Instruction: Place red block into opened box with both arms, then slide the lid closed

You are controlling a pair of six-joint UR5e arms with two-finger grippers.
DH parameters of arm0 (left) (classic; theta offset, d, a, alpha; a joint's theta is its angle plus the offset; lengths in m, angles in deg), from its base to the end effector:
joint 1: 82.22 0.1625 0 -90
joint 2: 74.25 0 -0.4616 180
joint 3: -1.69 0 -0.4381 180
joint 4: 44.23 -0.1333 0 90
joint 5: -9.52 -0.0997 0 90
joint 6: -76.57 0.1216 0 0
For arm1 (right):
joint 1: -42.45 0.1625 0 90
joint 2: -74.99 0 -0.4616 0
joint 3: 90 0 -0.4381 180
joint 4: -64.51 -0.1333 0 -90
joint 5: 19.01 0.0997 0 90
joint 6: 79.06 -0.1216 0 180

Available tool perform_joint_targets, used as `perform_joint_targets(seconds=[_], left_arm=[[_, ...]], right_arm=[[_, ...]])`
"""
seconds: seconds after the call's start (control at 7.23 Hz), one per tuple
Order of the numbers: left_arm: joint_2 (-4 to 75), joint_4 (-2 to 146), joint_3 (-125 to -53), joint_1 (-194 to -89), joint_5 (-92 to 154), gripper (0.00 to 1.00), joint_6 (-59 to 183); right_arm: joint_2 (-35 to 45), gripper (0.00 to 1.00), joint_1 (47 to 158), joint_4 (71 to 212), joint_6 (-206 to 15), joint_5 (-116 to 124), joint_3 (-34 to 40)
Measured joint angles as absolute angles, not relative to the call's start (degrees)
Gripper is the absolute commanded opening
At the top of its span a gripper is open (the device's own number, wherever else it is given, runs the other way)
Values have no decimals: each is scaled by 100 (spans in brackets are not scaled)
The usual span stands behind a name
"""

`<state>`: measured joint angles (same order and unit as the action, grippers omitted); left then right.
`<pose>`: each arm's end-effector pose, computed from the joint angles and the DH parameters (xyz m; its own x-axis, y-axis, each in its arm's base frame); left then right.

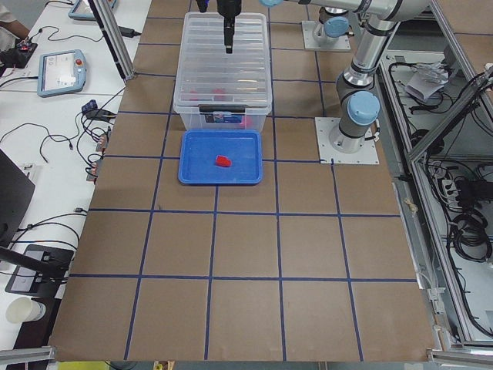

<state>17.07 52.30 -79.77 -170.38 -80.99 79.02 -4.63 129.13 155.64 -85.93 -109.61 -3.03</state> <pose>-0.1146 -0.5504 0.5587 -0.9999 0.0105 -0.0094 0.0106 0.9999 -0.0117 0.0968 -0.6102 0.4288 -0.9843 0.1751 0.0233 0.1766 0.9785 0.1063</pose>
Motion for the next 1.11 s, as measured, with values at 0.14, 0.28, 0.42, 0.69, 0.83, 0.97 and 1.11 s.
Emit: perform_joint_targets(seconds=[0.14,0.28,0.42,0.69,0.83,0.97,1.11], left_arm=[[1719,5230,-7989,-17034,-8102,100,7917],[1727,5231,-8017,-17031,-8107,100,7930],[1728,5229,-8029,-17027,-8109,100,7935],[1719,5227,-8035,-17022,-8110,100,7938],[1721,5227,-8031,-17021,-8106,100,7934],[1726,5227,-8022,-17020,-8097,100,7931],[1717,5227,-7998,-17020,-8089,100,7934]], right_arm=[[-337,100,12924,15690,-8580,-10931,-301],[-212,100,12940,15806,-8570,-10867,-300],[-85,100,12954,15892,-8562,-10794,-299],[71,100,12962,15956,-8551,-10749,-290],[131,100,12963,15965,-8547,-10745,-285],[189,100,12963,15970,-8543,-10743,-285],[253,100,12963,15975,-8536,-10744,-286]])
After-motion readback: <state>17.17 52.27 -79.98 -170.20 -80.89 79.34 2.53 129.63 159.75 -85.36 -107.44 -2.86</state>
